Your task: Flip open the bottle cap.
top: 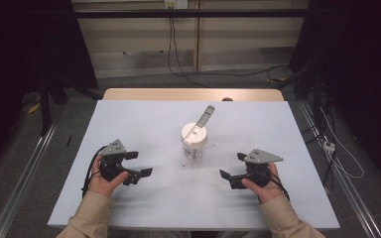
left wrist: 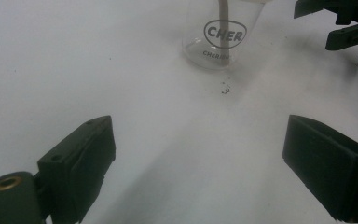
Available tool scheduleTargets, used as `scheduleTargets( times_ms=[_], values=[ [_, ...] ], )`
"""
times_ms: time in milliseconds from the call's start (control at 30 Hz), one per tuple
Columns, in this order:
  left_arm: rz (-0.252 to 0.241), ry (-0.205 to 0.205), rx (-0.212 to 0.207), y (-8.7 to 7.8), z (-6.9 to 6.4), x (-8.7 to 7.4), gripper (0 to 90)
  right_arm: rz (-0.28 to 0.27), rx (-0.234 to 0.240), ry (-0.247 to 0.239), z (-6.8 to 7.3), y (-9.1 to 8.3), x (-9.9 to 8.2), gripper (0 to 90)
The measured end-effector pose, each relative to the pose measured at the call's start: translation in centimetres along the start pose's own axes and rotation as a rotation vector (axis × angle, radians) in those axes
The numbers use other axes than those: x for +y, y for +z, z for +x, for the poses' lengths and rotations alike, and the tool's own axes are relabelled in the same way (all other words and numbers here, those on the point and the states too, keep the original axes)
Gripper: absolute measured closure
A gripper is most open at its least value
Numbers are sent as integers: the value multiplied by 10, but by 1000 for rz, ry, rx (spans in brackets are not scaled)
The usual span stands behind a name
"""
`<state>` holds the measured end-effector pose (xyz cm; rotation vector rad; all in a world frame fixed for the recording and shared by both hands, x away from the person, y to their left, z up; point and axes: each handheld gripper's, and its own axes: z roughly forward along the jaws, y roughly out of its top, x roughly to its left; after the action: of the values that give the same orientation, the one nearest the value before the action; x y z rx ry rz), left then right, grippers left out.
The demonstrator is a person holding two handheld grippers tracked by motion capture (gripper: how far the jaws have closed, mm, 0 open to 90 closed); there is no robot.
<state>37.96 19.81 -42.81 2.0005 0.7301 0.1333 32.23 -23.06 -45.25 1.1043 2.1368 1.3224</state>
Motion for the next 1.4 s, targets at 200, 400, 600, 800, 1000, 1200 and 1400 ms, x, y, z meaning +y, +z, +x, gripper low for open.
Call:
scheduleTargets(
  times_ms=[200,400,600,800,1000,1200,1400],
  values=[
    [-3,4,10,-4,2,-4,91,3,-4,0,-2,-7,-5,90],
    [-3,7,11,-7,3,-9,91,5,-15,-2,-5,-14,-9,92],
    [-6,-20,23,-11,6,-12,91,6,-22,0,-7,-21,-13,92],
    [0,-23,31,-16,8,-17,91,4,-31,7,-10,-27,-17,94],
    [2,-28,44,-20,10,-23,91,6,-36,18,-12,-31,-21,94],
    [5,-27,59,-25,11,-26,91,7,-41,18,-12,-34,-23,94],
    [0,-25,67,-26,11,-27,91,10,-42,17,-12,-34,-24,95]
  ],
)
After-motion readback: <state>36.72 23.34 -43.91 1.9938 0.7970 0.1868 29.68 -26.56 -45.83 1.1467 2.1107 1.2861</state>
